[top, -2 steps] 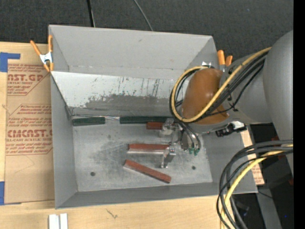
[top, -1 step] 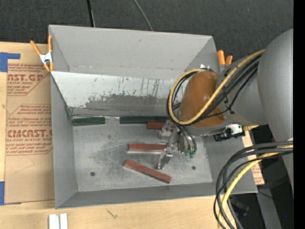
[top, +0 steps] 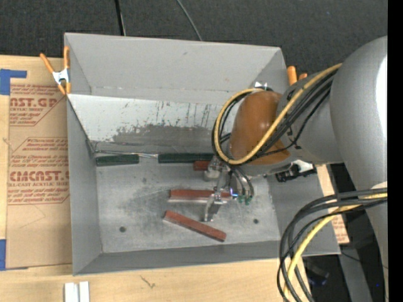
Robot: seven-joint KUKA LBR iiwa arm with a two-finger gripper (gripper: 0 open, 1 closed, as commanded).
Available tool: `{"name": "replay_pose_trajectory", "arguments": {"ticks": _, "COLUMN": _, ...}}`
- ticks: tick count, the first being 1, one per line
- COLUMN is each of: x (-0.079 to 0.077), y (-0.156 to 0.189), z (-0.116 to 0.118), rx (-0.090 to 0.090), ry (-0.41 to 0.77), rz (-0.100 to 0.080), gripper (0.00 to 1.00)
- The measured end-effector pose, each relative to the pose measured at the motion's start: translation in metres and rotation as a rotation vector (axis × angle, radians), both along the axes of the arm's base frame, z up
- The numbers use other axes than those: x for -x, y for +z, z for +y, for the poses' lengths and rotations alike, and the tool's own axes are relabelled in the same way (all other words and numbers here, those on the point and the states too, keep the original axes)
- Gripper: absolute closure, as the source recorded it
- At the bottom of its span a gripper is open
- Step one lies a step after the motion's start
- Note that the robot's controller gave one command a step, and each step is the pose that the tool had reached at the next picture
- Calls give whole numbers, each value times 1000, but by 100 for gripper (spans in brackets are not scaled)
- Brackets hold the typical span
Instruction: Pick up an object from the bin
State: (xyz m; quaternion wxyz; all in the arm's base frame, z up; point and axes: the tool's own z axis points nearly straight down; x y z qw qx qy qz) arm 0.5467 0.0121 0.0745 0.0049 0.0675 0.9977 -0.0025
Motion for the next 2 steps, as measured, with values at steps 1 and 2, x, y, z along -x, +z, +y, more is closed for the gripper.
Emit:
{"name": "replay_pose_trajectory", "arguments": {"ticks": 1, "x": 5, "y": 5, "z": -13, "rx": -7, "ry": -33, "rz": 3, "gripper": 100}}
{"name": "replay_pose_trajectory", "arguments": {"ticks": 2, "x": 5, "y": 5, "z": -13, "rx": -7, "ry": -34, "rz": 2, "gripper": 100}}
